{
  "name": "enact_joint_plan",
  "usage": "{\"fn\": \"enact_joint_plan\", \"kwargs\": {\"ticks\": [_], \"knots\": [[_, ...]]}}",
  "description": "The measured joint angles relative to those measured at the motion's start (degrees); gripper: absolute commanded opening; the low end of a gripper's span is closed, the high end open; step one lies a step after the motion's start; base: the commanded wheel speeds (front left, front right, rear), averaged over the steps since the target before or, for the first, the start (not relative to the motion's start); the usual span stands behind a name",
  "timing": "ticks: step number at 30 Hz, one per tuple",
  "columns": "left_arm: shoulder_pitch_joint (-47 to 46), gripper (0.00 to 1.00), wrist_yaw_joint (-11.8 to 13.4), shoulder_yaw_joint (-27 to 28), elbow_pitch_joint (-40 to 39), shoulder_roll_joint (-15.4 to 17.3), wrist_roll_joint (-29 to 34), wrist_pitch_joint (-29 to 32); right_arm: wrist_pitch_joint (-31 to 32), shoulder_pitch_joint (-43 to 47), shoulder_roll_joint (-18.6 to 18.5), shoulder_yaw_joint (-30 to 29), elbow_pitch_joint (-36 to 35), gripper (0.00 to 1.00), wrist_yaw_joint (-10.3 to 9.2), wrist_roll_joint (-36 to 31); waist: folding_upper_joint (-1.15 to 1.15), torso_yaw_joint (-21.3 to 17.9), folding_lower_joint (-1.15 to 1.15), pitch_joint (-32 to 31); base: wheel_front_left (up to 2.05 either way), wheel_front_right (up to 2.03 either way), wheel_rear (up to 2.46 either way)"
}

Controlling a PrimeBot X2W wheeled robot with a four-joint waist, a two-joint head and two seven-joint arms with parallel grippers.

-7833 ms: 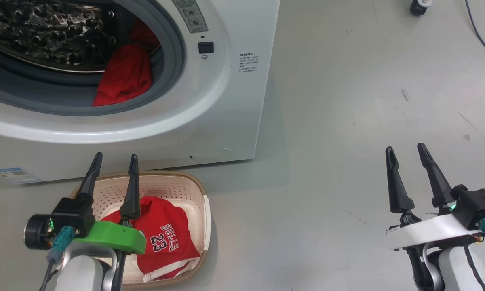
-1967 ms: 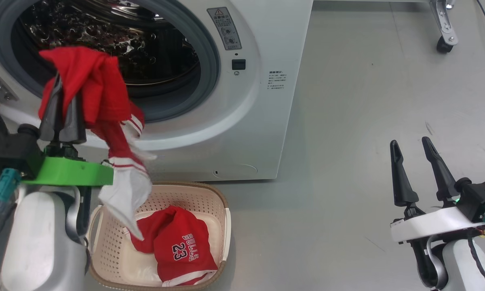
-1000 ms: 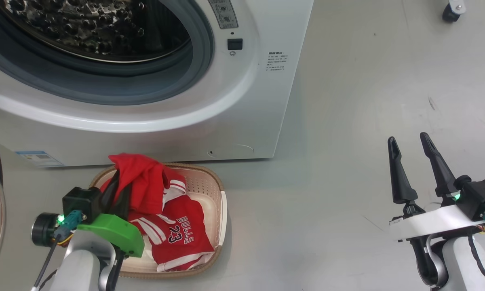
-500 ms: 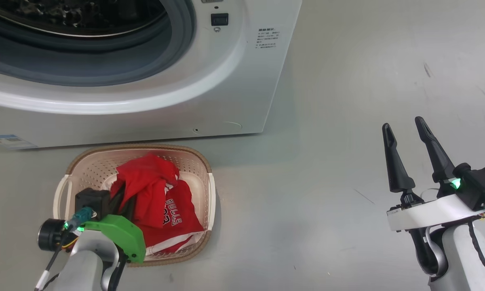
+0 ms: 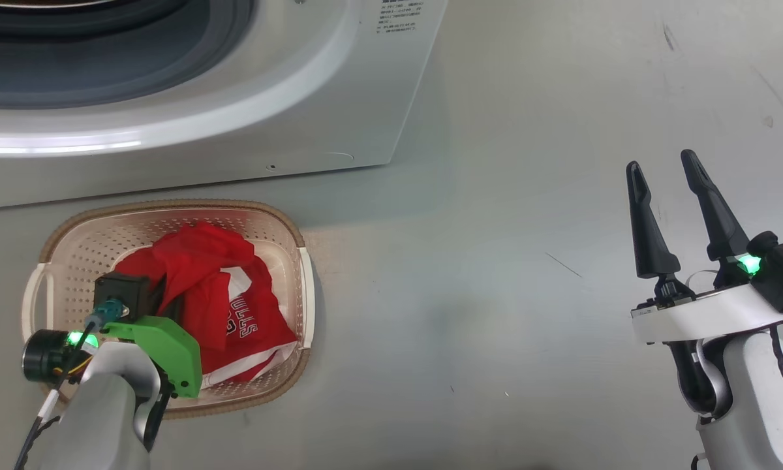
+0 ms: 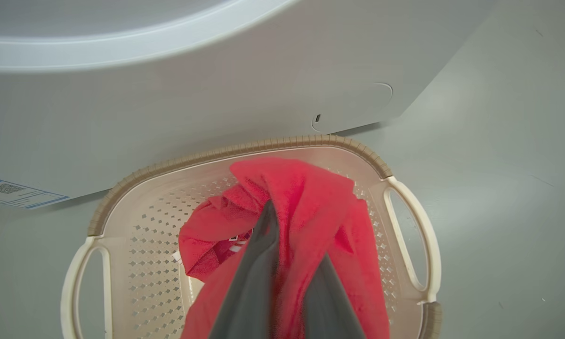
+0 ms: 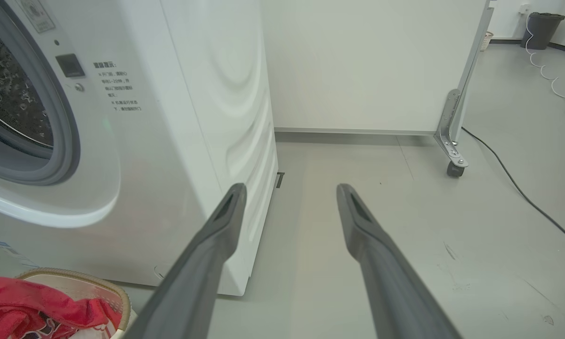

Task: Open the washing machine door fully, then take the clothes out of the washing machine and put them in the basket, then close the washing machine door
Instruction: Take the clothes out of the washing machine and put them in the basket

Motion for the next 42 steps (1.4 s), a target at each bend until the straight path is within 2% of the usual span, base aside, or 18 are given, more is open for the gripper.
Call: {"fn": "enact_joint_plan", "kwargs": {"ticks": [5, 14, 25, 26, 27, 42], "knots": [[-0.87, 0.00, 0.55, 0.05, 3.68, 0.21, 0.49, 0.18, 0.00, -0.70, -0.22, -0.52, -0.14, 1.00, 0.00, 0.15, 0.00, -1.32, 0.00, 2.16, 0.00, 0.00, 0.00], [-4.39, 0.00, 2.98, 1.75, 8.34, 0.12, 0.47, -0.68, 0.00, -1.78, -0.56, -0.93, -0.20, 1.00, 0.00, 0.20, 0.00, -2.63, 0.00, 4.95, 0.00, 0.00, 0.00], [-6.80, 0.00, 3.67, 0.34, 15.02, -2.57, 0.65, -2.44, 0.00, -1.99, -0.96, -0.92, -0.16, 1.00, 0.00, 0.18, 0.00, -2.95, 0.00, 6.25, 0.00, 0.00, 0.00], [-6.80, 0.29, 3.67, 0.22, 15.63, -2.64, 0.65, -2.44, 0.00, -2.03, -0.96, -0.85, -0.14, 1.00, 0.00, 0.18, 0.00, -2.96, 0.00, 6.25, 0.00, 0.00, 0.00], [-6.81, 1.00, 3.67, 0.22, 16.13, -2.64, 0.65, -2.47, 0.00, -2.09, -0.94, -0.77, -0.12, 1.00, 0.00, 0.18, 0.00, -2.97, 0.00, 6.24, 0.00, 0.00, 0.00], [-7.94, 1.00, 3.88, 1.38, 20.60, -2.75, 0.00, -8.01, 0.00, -2.86, -0.62, -0.59, 1.26, 1.00, 0.00, 0.07, 0.00, -2.21, 0.00, 3.24, 0.00, 0.00, 0.00]]}}
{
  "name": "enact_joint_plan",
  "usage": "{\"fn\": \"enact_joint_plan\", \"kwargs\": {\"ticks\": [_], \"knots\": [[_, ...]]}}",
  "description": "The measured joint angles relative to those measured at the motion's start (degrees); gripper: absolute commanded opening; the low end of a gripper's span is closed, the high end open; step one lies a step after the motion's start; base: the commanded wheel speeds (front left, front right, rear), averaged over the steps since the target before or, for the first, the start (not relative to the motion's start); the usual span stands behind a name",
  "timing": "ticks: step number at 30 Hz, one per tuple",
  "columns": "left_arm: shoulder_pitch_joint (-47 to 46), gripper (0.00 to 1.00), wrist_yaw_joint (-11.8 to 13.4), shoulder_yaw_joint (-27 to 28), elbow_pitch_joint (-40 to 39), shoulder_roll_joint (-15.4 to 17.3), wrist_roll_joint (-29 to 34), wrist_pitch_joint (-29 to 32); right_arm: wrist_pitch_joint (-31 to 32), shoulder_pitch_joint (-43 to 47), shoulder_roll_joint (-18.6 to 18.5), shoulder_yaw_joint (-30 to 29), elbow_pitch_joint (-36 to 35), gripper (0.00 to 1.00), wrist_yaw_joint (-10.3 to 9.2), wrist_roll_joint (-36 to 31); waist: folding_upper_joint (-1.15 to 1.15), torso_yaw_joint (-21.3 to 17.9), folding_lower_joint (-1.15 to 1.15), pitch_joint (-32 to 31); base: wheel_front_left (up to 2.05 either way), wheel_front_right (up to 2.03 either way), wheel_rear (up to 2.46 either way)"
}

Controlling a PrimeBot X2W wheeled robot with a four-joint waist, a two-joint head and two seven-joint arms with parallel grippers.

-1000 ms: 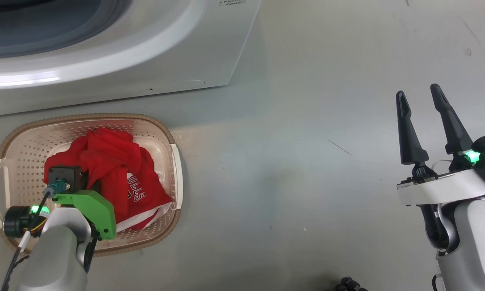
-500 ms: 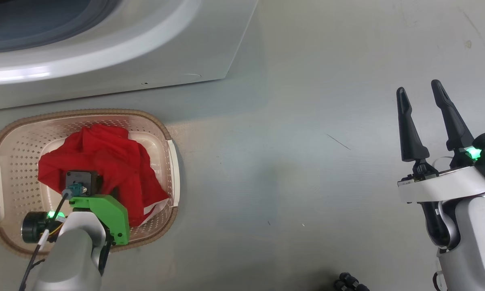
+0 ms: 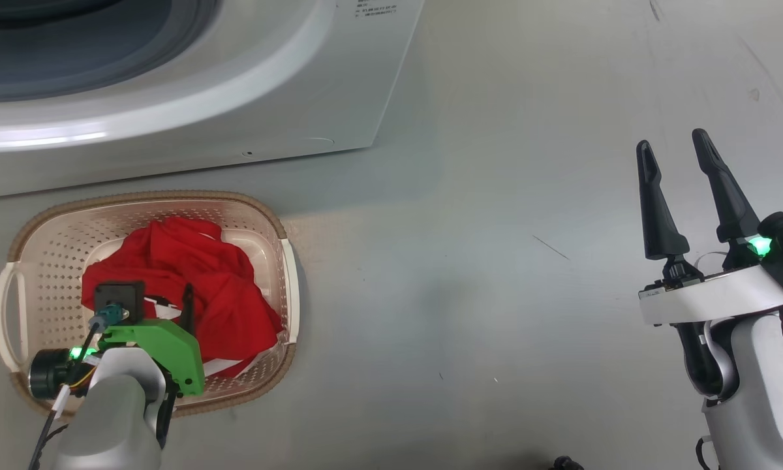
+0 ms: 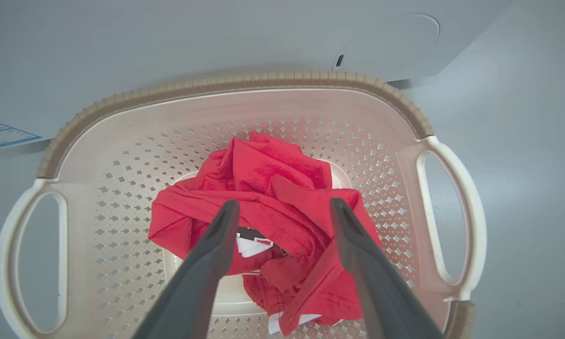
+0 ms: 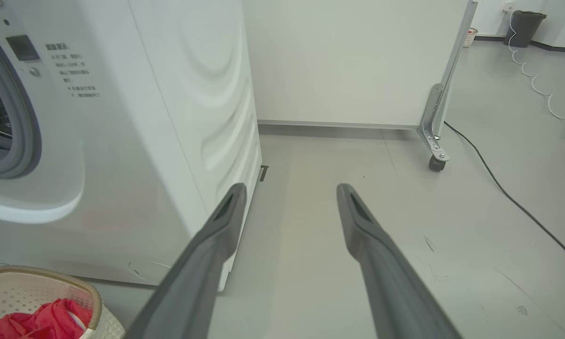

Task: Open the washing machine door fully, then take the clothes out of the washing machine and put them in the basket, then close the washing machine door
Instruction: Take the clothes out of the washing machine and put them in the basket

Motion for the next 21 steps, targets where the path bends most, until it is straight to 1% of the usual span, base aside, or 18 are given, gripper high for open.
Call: {"fn": "enact_joint_plan", "kwargs": {"ticks": [9, 14, 18, 21], "knots": [[-0.03, 1.00, -1.05, 0.46, -0.66, -1.31, -1.70, -2.07, 0.00, 0.07, 0.03, -1.46, 0.75, 1.00, 0.00, -0.14, 0.00, 1.84, 0.00, -4.20, 0.00, 0.00, 0.00], [-0.04, 1.00, -1.63, 0.60, -2.25, -1.40, -2.31, -2.52, 0.00, 0.34, 0.07, -1.55, 1.18, 1.00, 0.00, -0.16, 0.00, 3.16, 0.00, -6.40, 0.00, 0.00, 0.00], [-0.04, 1.00, -2.22, 0.82, -4.80, -1.66, -2.77, -2.54, 0.00, 1.40, 0.08, -1.76, 1.56, 1.00, 0.00, -0.33, 0.00, 4.63, 0.00, -8.71, 0.00, 0.00, 0.00], [0.00, 1.00, -2.50, 1.60, -9.51, -1.86, -3.10, -2.53, 0.00, 2.30, 0.10, -2.31, 1.94, 1.00, 0.00, -0.34, 0.00, 5.79, 0.00, -10.53, 0.00, 0.00, 0.00]]}}
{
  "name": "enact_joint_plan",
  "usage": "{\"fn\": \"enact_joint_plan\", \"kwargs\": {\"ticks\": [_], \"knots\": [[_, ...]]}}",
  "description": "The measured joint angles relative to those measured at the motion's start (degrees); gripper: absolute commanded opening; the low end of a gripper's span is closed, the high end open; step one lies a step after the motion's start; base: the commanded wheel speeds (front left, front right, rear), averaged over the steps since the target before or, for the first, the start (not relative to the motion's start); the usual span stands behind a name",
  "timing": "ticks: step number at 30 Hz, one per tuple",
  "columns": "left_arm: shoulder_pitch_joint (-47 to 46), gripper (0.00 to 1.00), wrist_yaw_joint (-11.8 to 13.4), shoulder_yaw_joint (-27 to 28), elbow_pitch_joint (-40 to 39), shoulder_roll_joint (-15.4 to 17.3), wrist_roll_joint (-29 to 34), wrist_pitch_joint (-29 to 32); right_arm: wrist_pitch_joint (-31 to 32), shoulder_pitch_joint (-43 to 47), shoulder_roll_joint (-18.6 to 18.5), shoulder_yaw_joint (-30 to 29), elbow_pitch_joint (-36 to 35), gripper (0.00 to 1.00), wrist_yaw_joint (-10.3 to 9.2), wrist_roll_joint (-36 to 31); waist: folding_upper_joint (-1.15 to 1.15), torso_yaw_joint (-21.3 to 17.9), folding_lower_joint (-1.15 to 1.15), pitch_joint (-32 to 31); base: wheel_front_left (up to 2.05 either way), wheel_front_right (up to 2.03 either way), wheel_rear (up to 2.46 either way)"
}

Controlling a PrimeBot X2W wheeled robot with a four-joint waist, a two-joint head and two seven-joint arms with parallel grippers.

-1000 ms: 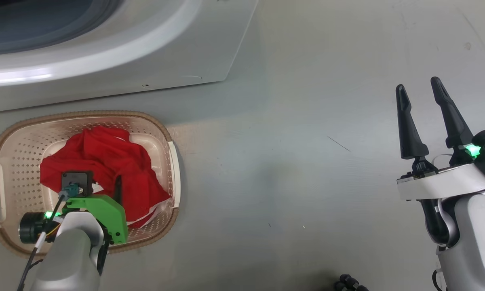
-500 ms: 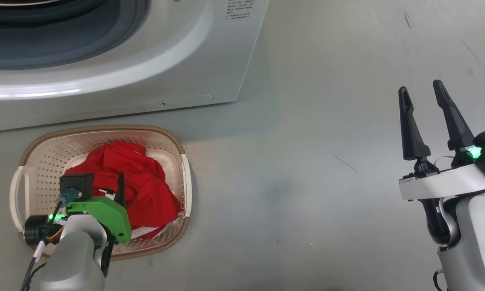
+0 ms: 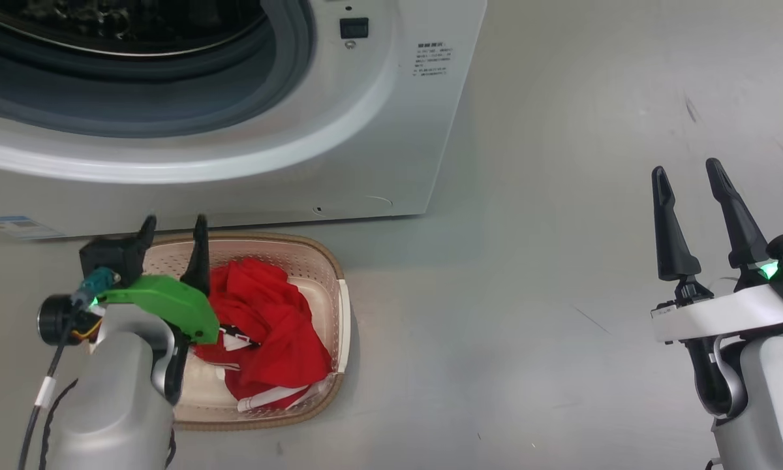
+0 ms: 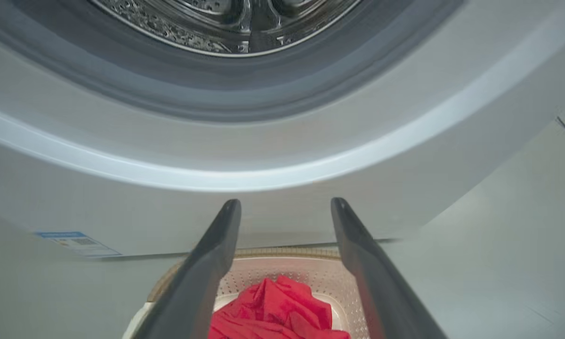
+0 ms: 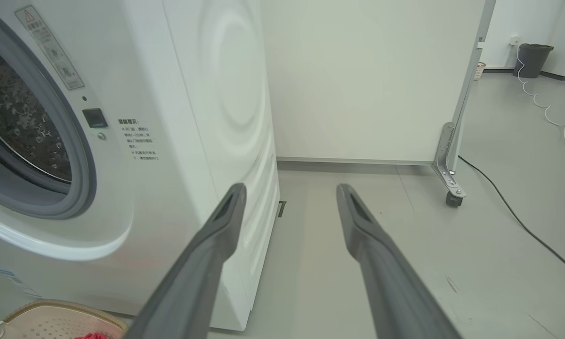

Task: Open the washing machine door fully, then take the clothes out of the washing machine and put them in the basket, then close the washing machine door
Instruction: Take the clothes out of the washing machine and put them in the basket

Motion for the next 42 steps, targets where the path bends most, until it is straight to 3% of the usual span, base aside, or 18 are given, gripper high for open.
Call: {"fn": "enact_joint_plan", "kwargs": {"ticks": [12, 25, 42], "knots": [[3.20, 1.00, -0.56, 1.97, -16.72, -0.42, 0.04, -0.18, 0.00, 2.81, 0.88, -0.30, 0.49, 1.00, 0.00, -0.57, 0.00, 4.55, 0.00, -6.84, 0.00, 0.00, 0.00], [13.40, 1.00, -1.00, 2.48, -26.66, -0.42, 0.65, -0.18, 0.00, 6.27, 2.00, -0.91, 0.60, 1.00, 0.00, -0.92, 0.00, 5.77, 0.00, -12.65, 0.00, 0.00, 0.00], [20.46, 1.00, -0.90, 1.81, -33.84, -0.41, -0.78, -0.18, 0.00, 8.37, 3.04, -2.93, -0.27, 1.00, 0.00, -0.93, 0.00, 5.07, 0.00, -13.81, 0.00, 0.00, 0.00]]}}
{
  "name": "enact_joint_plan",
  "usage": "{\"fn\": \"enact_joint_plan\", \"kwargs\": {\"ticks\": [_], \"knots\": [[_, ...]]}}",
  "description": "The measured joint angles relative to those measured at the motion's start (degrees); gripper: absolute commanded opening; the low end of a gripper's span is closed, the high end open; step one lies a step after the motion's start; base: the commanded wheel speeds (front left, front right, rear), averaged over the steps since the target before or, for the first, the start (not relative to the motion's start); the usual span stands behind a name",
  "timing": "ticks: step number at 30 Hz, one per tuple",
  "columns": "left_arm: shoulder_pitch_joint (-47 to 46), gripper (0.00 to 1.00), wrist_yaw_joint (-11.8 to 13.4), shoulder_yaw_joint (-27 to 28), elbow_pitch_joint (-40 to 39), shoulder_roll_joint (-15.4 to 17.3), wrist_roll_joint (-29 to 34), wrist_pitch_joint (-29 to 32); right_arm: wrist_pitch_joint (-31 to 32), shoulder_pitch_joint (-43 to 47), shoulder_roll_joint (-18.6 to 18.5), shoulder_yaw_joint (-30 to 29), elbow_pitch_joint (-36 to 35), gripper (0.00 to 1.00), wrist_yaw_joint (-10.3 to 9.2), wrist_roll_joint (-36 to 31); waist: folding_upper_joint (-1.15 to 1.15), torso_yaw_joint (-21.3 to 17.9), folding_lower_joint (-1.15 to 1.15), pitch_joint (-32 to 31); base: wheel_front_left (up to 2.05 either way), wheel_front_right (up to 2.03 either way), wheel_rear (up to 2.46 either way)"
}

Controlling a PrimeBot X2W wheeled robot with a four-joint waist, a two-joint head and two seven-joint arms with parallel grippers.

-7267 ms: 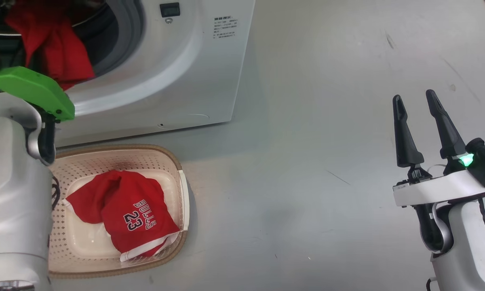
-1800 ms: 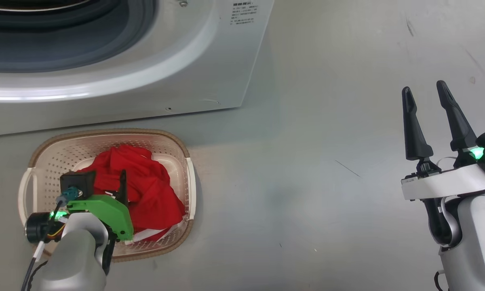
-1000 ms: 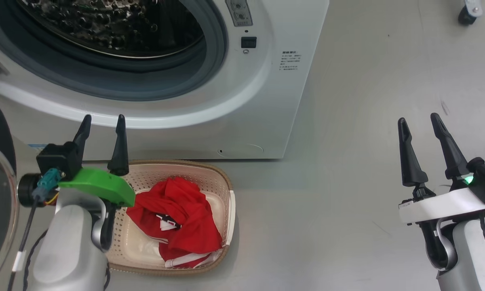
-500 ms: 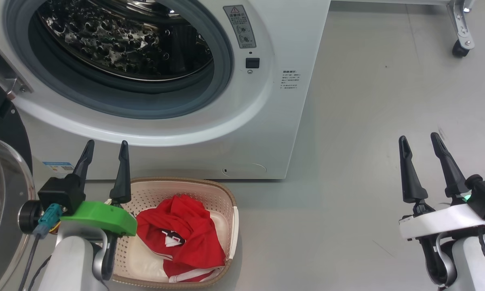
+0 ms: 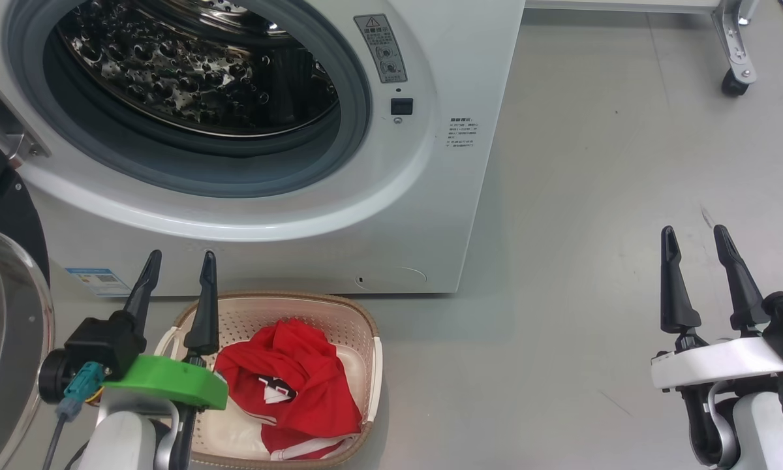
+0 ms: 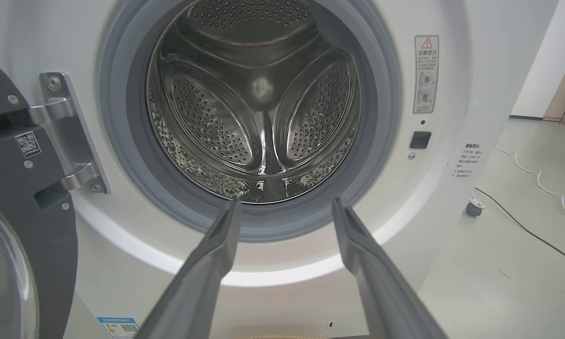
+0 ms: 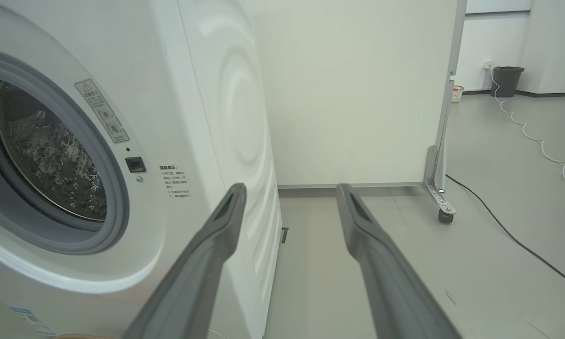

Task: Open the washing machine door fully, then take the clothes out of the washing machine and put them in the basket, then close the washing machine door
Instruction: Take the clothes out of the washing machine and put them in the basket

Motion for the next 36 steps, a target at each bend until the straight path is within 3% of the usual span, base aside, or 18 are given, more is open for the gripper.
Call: {"fn": "enact_joint_plan", "kwargs": {"ticks": [36], "knots": [[2.85, 1.00, 2.49, -3.19, -5.22, 0.03, -1.54, 0.00, 0.00, 0.04, 0.57, 0.00, -0.58, 1.00, 0.00, -1.09, 0.00, 0.00, 0.00, 0.17, 0.00, 0.00, 0.00]]}}
